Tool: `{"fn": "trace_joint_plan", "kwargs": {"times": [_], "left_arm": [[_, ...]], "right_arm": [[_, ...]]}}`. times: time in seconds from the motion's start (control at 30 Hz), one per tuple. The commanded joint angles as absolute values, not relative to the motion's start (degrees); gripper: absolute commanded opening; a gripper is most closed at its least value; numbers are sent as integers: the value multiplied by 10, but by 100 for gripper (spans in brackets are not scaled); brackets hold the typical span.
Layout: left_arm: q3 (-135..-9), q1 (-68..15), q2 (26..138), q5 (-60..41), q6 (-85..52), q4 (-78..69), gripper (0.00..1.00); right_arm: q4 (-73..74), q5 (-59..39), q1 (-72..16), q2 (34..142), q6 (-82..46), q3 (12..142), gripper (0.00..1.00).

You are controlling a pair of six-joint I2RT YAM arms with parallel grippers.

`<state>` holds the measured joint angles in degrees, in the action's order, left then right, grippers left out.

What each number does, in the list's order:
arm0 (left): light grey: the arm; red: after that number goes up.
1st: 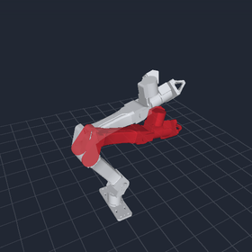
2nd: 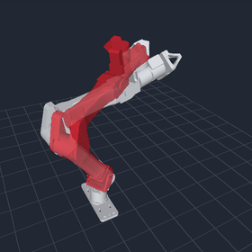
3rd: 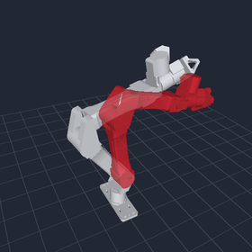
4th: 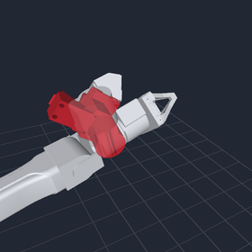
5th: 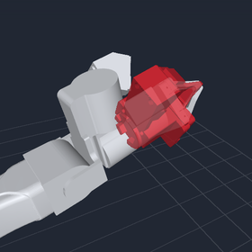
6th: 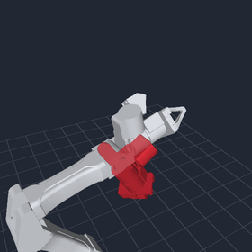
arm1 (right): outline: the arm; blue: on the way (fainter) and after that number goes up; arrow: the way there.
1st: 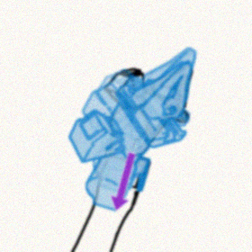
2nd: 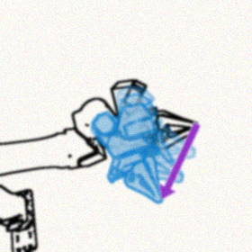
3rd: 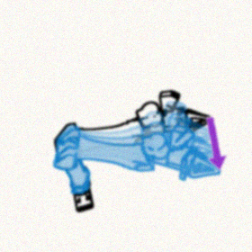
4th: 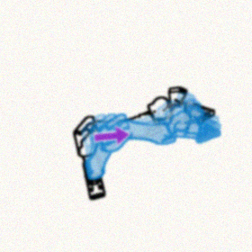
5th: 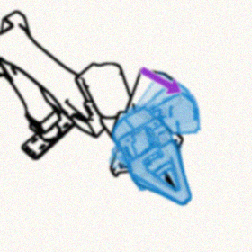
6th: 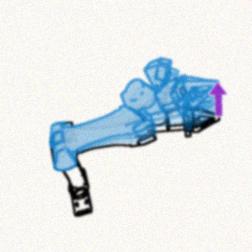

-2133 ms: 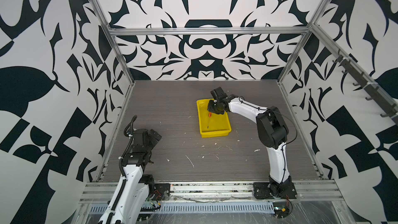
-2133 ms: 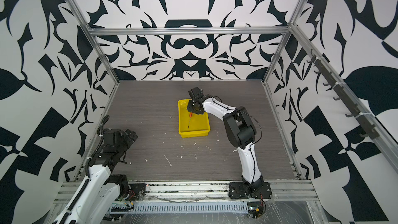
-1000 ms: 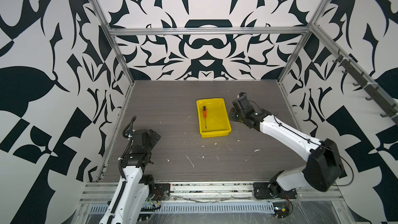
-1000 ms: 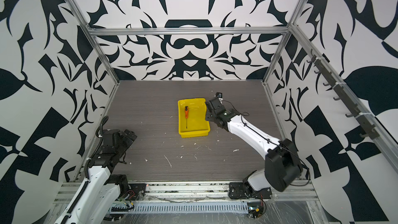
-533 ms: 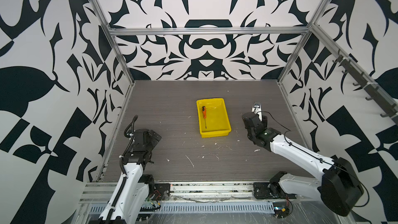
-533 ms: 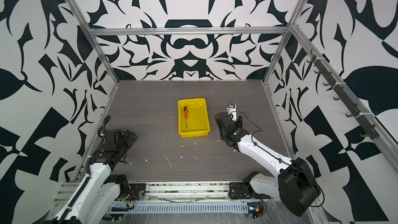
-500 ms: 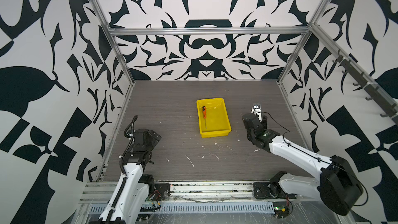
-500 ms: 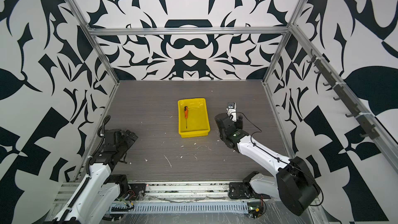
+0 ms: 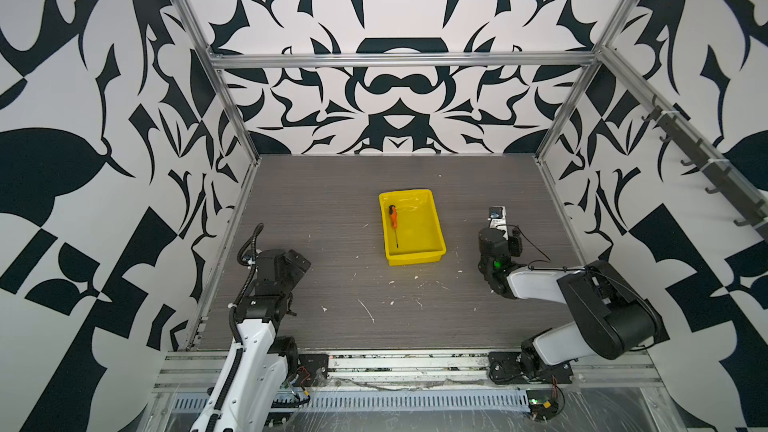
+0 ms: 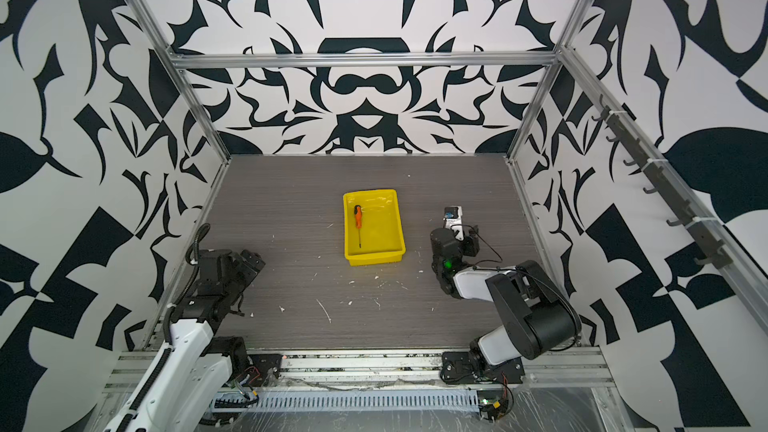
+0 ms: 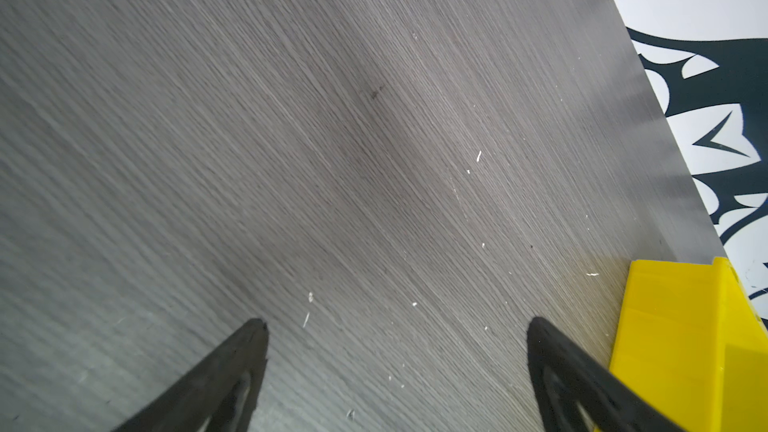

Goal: Put the screwdriver in the bin

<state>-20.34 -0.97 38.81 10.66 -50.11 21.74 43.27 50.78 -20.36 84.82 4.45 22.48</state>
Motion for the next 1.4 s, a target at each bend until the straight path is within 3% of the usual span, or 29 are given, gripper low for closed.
{"fn": "trace_joint_plan", "kwargs": {"times": [0.0,0.4,0.47,0.53,0.63,0.9,1.0,1.37], "left_arm": [[-201,-9,391,110,-508,220,100],[-215,-9,441,106,-505,207,100],[-222,-9,455,104,-503,210,100],[-226,-9,463,105,-501,212,100],[-226,-9,469,112,-503,206,100],[-215,-9,490,114,-526,137,100],[-249,-9,503,163,-519,126,100],[-296,-9,616,340,-295,-90,100]], "right_arm": [[484,466,-174,835,8,218,62],[531,369,-140,872,7,208,67],[509,331,-120,869,-6,213,99],[489,257,-90,871,-23,218,100],[614,244,-74,906,-19,170,100],[551,191,-80,896,2,196,100],[548,191,-80,895,2,195,100],[551,191,-80,895,3,194,100]]}}
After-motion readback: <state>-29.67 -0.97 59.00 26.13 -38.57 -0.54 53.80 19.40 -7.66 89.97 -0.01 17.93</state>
